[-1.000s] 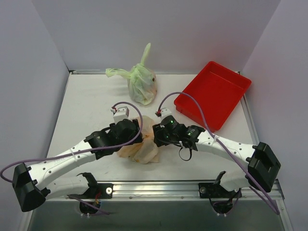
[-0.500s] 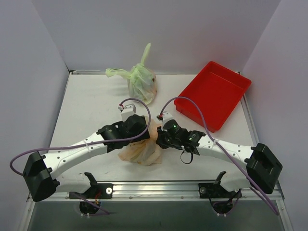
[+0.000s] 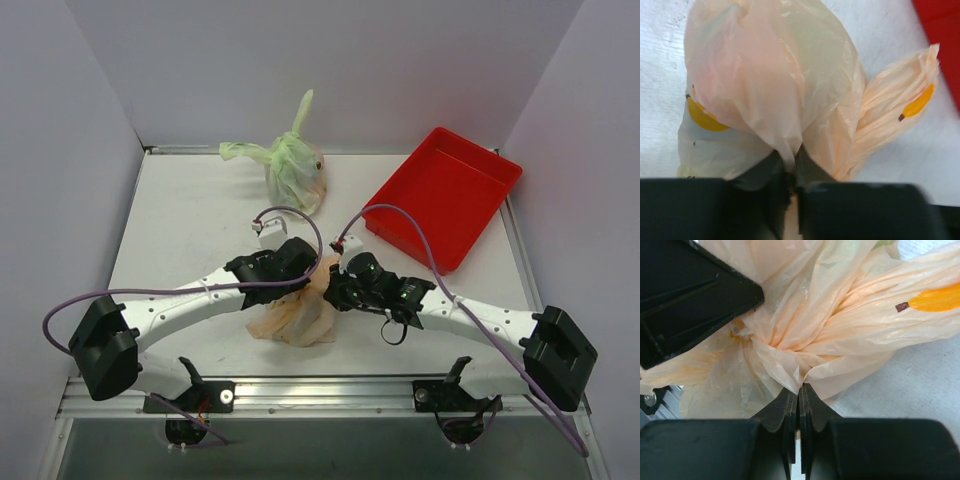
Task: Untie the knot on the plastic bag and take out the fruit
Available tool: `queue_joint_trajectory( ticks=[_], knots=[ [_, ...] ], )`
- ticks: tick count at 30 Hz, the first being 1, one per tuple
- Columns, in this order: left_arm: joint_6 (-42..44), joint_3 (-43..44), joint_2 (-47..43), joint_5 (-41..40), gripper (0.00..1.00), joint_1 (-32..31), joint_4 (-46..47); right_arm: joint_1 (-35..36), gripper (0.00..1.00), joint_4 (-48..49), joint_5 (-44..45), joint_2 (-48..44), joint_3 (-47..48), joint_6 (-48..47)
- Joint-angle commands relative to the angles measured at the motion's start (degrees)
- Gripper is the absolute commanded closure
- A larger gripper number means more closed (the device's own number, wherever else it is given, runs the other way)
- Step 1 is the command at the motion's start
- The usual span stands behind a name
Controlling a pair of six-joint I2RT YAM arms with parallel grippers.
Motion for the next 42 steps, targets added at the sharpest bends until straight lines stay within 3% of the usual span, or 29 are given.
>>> queue_joint_trajectory(
  ticks=[1,2,7,17,23,25,26,29,32,42],
  knots=[
    [0.4,3.3,-1.7,-3.6,0.93,1.3,2.1,0.2,1.00,2.0,0.7,-3.1,-0.5,-0.8],
    [0.7,3.1,-2.0,-3.5,1.00,1.9,2.1,0.2,1.00,1.5,0.9,-3.3,-0.3,-1.0],
    [4.6,1.4,-6.2,-2.1,1.00,7.7,2.0,-1.4,1.00,-1.2,3.4,-5.0,-0.5,-0.7],
    [15.0,-2.6,-15.5,4.7,1.00,23.0,-1.1,-17.5,1.00,-6.4,4.4,-15.5,-6.9,6.0],
    [20.4,-4.5,-17.8,10.1,1.00,24.5,-2.4,-18.0,0.99,-11.0,1.3,-18.0,-5.0,2.4],
    [21.2,-4.5,-18.0,14.1,1.00,24.4,-2.7,-17.2,0.91,-13.9,-1.7,-18.2,-2.1,-0.1],
    [21.2,-4.7,-18.2,15.2,1.00,24.3,-2.8,-16.9,0.78,-14.8,-2.8,-18.5,-1.0,-1.9],
    [20.7,-4.8,-19.1,17.6,1.00,23.9,-3.4,-12.7,0.54,-19.7,-3.2,-18.8,4.6,-9.6],
    [20.0,-4.7,-20.3,18.3,1.00,23.6,-3.6,-7.7,0.41,-23.9,-3.0,-17.4,10.6,-17.1],
    [18.8,-4.3,-20.9,19.8,1.00,22.8,-3.5,1.2,0.35,-26.9,-5.8,-3.9,23.2,-29.7]
  ],
)
